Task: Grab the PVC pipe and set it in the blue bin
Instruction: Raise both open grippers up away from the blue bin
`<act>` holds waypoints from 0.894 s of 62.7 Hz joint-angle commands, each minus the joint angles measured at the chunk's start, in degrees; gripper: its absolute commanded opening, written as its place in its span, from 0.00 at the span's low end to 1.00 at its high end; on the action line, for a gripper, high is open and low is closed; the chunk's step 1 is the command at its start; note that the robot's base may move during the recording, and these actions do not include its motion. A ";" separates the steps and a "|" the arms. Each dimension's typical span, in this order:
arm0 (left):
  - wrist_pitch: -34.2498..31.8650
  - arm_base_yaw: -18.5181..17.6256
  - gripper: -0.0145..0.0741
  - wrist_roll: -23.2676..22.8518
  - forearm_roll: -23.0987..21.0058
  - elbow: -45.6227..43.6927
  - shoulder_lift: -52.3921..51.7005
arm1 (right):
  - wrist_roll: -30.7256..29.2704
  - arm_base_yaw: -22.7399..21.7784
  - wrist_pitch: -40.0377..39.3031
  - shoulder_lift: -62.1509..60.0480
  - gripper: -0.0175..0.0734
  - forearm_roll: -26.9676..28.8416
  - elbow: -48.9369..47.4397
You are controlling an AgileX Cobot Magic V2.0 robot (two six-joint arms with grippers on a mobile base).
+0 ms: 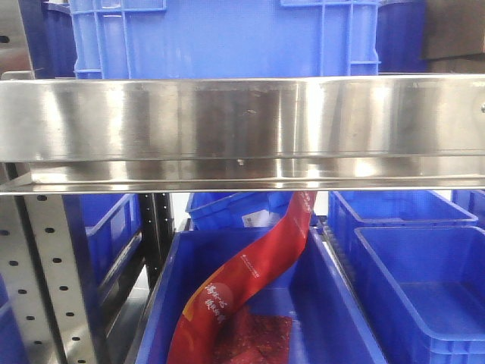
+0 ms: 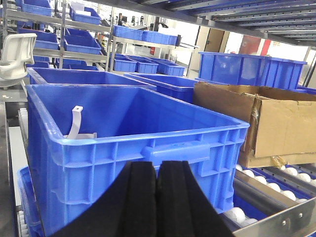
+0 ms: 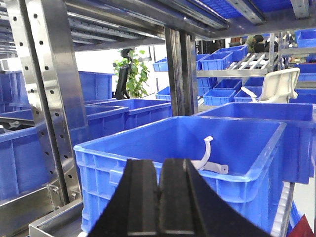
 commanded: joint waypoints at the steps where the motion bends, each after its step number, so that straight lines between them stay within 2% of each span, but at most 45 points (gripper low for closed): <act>1: -0.96 -0.27 0.04 -0.06 -0.37 -0.05 -0.18 | -0.42 0.08 -1.54 -0.37 0.01 0.10 0.17; 12: -0.96 -0.27 0.04 -0.06 -0.37 -0.05 -0.18 | -0.42 -0.21 0.19 -0.62 0.01 0.10 0.75; 21: -0.96 -0.27 0.04 -0.06 -0.37 -0.05 -0.18 | -0.42 -2.34 1.46 -4.38 0.01 1.01 6.19; 25: -1.07 -0.27 0.04 -0.06 -0.37 -0.05 -0.18 | -0.72 -4.67 1.11 -7.06 0.01 2.38 10.47; 35: -1.07 -0.27 0.04 -0.06 -0.37 -0.05 -0.18 | -13.20 -13.61 -1.71 -15.35 0.01 8.41 21.25; 48: -1.07 -0.27 0.04 -0.06 -0.37 -0.05 -0.18 | -13.35 -23.09 -6.29 -24.44 0.01 8.31 33.40; 56: -1.07 -0.27 0.04 -0.06 -0.37 -0.05 -0.18 | -13.35 -27.08 -10.42 -30.13 0.01 8.31 40.97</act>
